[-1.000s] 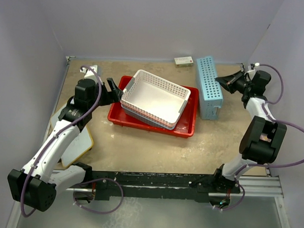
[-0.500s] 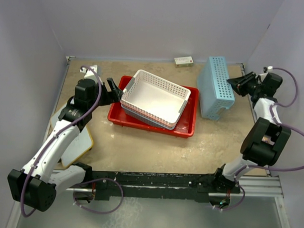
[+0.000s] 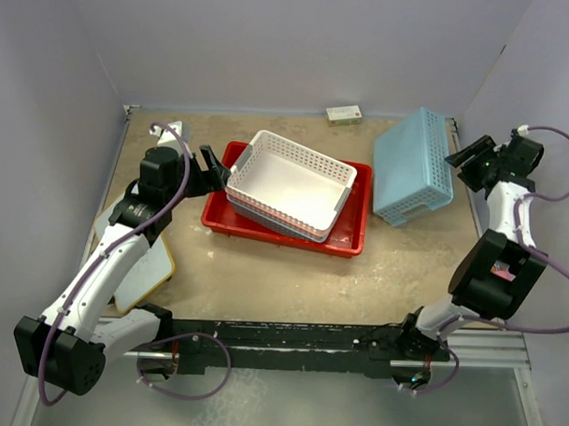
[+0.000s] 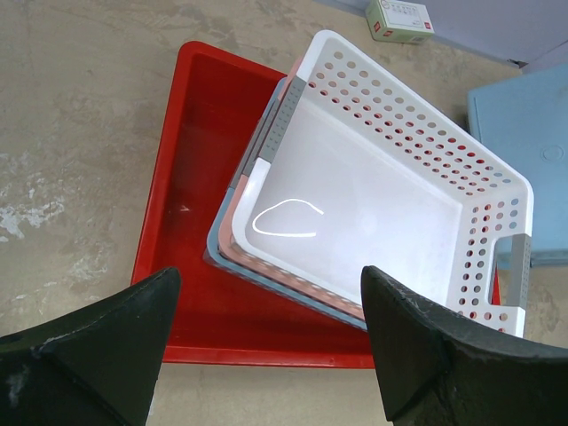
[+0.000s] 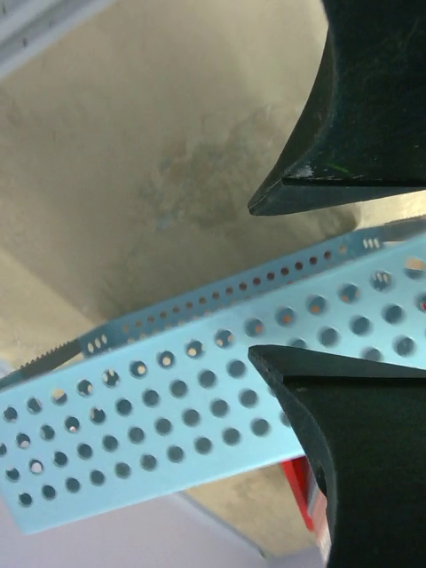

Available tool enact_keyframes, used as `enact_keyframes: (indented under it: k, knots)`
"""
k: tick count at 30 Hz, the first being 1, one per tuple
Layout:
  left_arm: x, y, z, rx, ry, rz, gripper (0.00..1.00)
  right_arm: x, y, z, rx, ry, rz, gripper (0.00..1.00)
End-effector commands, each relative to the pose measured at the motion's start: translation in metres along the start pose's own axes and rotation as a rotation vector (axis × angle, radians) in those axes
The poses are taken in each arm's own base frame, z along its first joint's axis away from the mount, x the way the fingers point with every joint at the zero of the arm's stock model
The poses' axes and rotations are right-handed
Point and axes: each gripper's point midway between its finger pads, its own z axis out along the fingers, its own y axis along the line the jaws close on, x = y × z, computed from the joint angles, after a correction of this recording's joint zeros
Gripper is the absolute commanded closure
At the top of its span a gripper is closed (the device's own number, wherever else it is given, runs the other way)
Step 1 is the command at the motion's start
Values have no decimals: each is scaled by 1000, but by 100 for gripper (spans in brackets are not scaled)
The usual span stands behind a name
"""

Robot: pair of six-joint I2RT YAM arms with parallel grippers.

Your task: Turn the large container upside down

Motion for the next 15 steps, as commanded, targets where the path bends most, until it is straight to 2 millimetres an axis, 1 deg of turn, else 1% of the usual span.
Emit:
enact_keyframes:
  k: [1,4,6,7,8,10,12,13,15]
  knots:
    - [-21,-15,-7,43,-59,2,20,-43,13,-54,105,-181,-147,37]
    - [-20,-15,-5,46,-58,1,20,-51,25,-80,132,-261,-196,33]
    - [-20,-15,-4,49,-57,0,20,-48,41,-89,106,-279,-233,32]
    - [-19,-15,-3,51,-54,0,20,-41,53,-92,86,-275,-255,32]
    - [-19,-16,-2,52,-54,0,20,-33,66,-92,63,-266,-291,32]
    - [-17,-15,-1,52,-49,1,20,-7,92,-87,23,-222,-363,29]
    - [-16,-15,-1,56,-45,3,20,24,110,-81,-22,-155,-407,29]
    - [-16,-15,0,56,-44,4,20,44,118,-78,-41,-116,-423,29]
    - [-14,-14,1,56,-41,6,20,70,118,-76,-45,-75,-424,29]
